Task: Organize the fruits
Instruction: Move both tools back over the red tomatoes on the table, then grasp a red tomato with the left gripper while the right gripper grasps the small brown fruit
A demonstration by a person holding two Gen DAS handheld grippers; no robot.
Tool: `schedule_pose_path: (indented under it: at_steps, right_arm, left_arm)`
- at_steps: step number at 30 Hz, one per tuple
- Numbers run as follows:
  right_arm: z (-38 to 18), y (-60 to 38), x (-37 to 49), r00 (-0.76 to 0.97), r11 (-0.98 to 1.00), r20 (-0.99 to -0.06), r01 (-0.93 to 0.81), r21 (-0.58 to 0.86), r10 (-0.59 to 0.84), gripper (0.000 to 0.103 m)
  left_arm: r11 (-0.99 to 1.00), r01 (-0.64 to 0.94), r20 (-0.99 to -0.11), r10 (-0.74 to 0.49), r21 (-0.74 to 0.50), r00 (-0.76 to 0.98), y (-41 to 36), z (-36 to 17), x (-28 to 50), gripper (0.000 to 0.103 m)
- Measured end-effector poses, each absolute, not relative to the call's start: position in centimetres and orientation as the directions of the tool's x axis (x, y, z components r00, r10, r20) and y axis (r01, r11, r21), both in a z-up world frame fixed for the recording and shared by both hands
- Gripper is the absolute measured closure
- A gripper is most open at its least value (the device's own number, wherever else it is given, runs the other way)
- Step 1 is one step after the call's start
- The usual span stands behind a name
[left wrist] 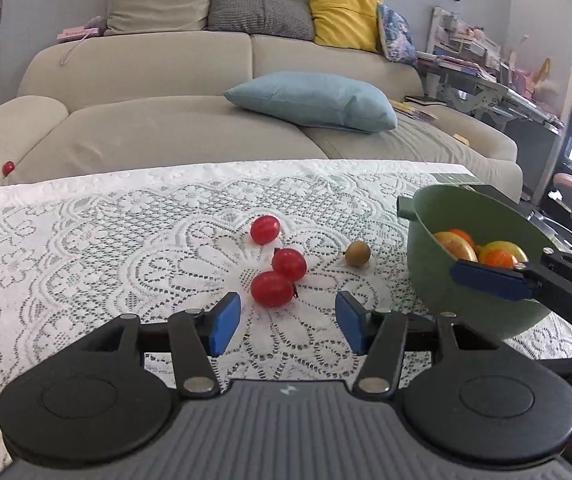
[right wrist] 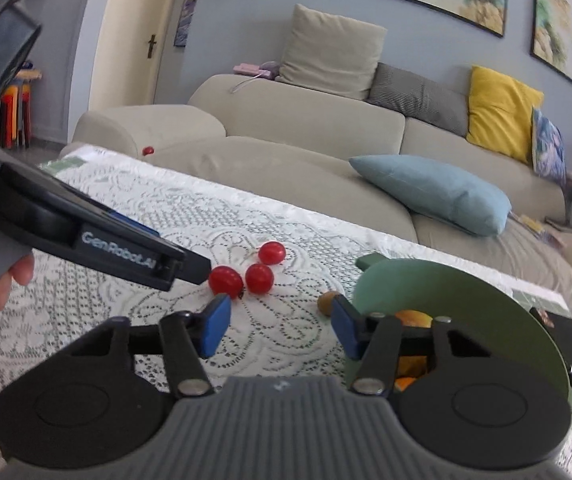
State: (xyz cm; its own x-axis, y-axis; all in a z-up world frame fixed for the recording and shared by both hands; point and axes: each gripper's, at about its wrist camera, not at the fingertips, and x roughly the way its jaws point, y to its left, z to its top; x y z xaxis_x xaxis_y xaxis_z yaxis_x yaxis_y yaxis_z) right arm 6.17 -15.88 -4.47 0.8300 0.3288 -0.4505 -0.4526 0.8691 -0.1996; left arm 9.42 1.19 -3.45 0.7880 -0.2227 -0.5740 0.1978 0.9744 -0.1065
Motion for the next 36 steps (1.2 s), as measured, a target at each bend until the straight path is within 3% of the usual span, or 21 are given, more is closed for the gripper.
schedule_pose_path:
  at_steps: [9,22,28,32,36]
  right_arm:
    - [-5.6,-13.3,7.1,0.829,0.804,-0.465,-0.489,-0.337,0.310,0.065]
    - [-7.7,-11.3,10.5,0.820,0.744,-0.514,-0.504,-0.440,0.251,0.072]
    - [-8.5,-10.8,11.0,0.819,0.732,-0.525,-0.502,-0.460,0.232,0.072]
    - [-8.6,-10.6,11.1,0.821,0.728,-0.524,-0.500,-0.470,0.225,0.072]
    - [-8.9,-10.2,11.0,0.823,0.712,-0.528,-0.499,-0.494,0.210,0.072]
  left_arm:
    - [0.961,0.272,-0.617,-0.243,-0.049,0.748,1.3,-4.9,12.2,0.042]
    - [0.950,0.295,-0.655,-0.288,-0.104,0.699,1.5,-6.8,15.8,0.045]
    - [0.951,0.290,-0.651,-0.291,-0.112,0.701,1.3,-7.4,16.5,0.051]
    - [0.951,0.289,-0.644,-0.292,-0.112,0.707,1.3,-7.6,16.7,0.064]
    - [0.954,0.279,-0.642,-0.283,-0.111,0.713,1.4,-7.4,16.6,0.066]
